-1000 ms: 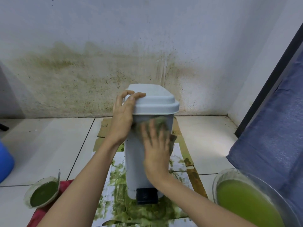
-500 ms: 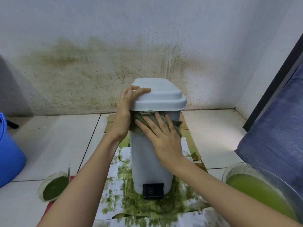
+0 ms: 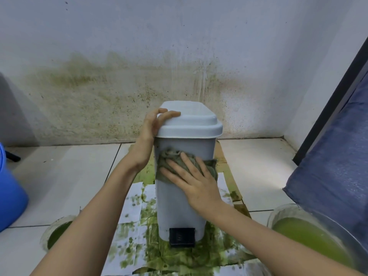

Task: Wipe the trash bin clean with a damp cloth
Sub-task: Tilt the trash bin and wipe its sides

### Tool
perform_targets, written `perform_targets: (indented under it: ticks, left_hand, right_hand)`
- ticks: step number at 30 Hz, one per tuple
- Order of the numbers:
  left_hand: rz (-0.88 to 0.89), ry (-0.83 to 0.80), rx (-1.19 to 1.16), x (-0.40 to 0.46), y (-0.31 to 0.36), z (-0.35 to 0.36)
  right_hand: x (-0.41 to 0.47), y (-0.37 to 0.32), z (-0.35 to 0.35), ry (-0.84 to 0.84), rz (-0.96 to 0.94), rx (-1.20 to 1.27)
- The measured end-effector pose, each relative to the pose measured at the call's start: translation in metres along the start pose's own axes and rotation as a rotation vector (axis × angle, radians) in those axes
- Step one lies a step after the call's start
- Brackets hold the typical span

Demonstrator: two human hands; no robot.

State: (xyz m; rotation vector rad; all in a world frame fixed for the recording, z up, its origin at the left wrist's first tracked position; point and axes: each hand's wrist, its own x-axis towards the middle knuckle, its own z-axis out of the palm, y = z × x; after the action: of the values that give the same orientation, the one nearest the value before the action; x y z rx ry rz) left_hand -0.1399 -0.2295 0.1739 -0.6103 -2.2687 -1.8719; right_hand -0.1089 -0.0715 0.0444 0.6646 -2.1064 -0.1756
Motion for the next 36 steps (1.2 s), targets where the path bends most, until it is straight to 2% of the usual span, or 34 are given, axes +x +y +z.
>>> perform_targets:
  ticks: [3, 5, 7, 11, 13, 15, 18, 20, 23, 27, 30, 32, 34, 36]
  left_hand:
    - [-0.018, 0.026, 0.009, -0.003, -0.001, -0.001]
    - [0.008, 0.023, 0.124, -0.006, -0.005, -0.001]
    - [0.093, 0.026, 0.263, -0.009, -0.010, 0.000]
    - [0.158, 0.036, 0.286, -0.007, -0.013, 0.001]
    - [0.171, 0.042, 0.276, -0.006, -0.015, 0.003]
    - [0.178, 0.051, 0.266, -0.008, -0.018, 0.003]
    - [0.168, 0.058, 0.245, -0.010, -0.018, 0.001]
    - [0.170, 0.059, 0.248, -0.014, -0.017, 0.003]
    - [0.205, 0.044, 0.255, -0.026, -0.020, 0.004]
    - [0.203, 0.050, 0.259, -0.048, -0.024, 0.003]
    - [0.212, 0.054, 0.257, -0.067, -0.023, 0.009]
    - [0.201, 0.051, 0.256, -0.080, -0.023, 0.012]
    - [0.174, 0.034, 0.265, -0.094, -0.023, 0.011]
    - [0.126, -0.005, 0.284, -0.109, -0.020, 0.008]
  right_hand:
    - [-0.055, -0.010, 0.010, -0.183, -0.287, -0.090]
    - [-0.081, -0.011, 0.007, -0.300, -0.423, -0.123]
    - [-0.076, -0.006, 0.001, -0.296, -0.327, -0.108]
    - [-0.009, 0.013, -0.012, 0.004, 0.128, -0.020]
    - [0.008, 0.014, -0.013, 0.059, 0.218, 0.054]
    - [0.000, 0.003, -0.005, 0.052, 0.182, 0.080]
    - [-0.050, -0.022, 0.005, -0.110, -0.057, 0.164]
    - [-0.086, -0.045, 0.004, -0.351, -0.259, 0.247]
    - [-0.110, -0.071, 0.002, -0.628, -0.329, 0.362]
    - [-0.116, -0.072, -0.013, -0.772, -0.143, 0.559]
    - [-0.125, -0.064, -0.034, -0.976, 0.020, 0.721]
    - [-0.126, -0.060, -0.050, -1.042, 0.118, 0.755]
    - [-0.129, -0.057, -0.061, -1.053, 0.259, 0.760]
    - [-0.128, -0.055, -0.071, -0.979, 0.458, 0.770]
